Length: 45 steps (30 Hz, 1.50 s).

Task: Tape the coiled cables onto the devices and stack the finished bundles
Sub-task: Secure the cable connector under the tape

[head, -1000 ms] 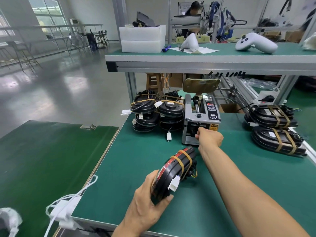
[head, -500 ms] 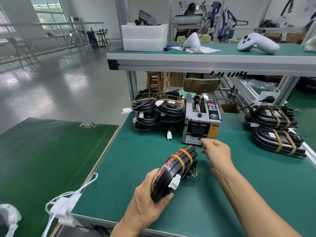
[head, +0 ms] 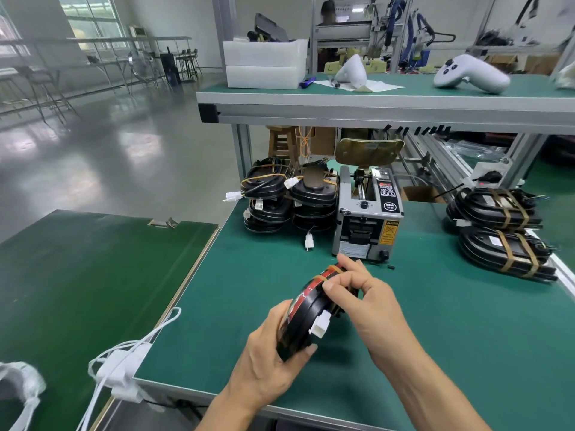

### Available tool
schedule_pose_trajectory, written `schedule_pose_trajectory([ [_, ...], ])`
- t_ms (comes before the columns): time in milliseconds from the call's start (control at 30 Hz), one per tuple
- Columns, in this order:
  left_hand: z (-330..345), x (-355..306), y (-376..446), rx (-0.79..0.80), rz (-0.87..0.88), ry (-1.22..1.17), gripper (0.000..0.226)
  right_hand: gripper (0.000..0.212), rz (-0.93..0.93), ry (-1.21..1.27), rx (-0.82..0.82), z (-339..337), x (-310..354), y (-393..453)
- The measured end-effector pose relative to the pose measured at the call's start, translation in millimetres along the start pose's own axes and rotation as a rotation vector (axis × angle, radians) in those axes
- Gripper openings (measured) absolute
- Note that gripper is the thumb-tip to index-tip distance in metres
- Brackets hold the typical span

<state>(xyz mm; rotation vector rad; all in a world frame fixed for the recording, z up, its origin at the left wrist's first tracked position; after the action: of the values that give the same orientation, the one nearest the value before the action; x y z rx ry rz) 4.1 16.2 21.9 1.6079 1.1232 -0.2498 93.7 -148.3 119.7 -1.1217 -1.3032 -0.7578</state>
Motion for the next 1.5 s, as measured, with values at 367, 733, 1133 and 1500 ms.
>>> schedule_pose_trajectory([
  [367,1,4,-1,0.003,-0.002,-0.008,0.065,0.021,0.006,-0.010,0.018,2,0,6],
  [733,1,3,-1,-0.001,0.010,-0.006,0.066,0.017,-0.007,-0.053,-0.014,-2,-4,11],
  [1133,4,8,-4,0.019,-0.012,-0.038,0.068,0.017,-0.005,-0.115,-0.043,-3,-4,10],
  [1500,4,8,-4,0.015,-0.013,-0.035,0.068,0.019,0.016,-0.114,-0.050,-2,-3,6],
])
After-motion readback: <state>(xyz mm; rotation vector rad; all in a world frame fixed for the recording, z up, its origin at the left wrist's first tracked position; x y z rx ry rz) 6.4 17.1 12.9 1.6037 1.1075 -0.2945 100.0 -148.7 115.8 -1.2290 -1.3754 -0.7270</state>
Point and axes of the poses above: each hand's wrist, its own y-axis towards the middle knuckle, its own z-axis out of the palm, x = y × z, the point moved 5 cm from there along y, towards the middle knuckle, and after that the axes turned 14 degrees about z, right-handed, at the moved point
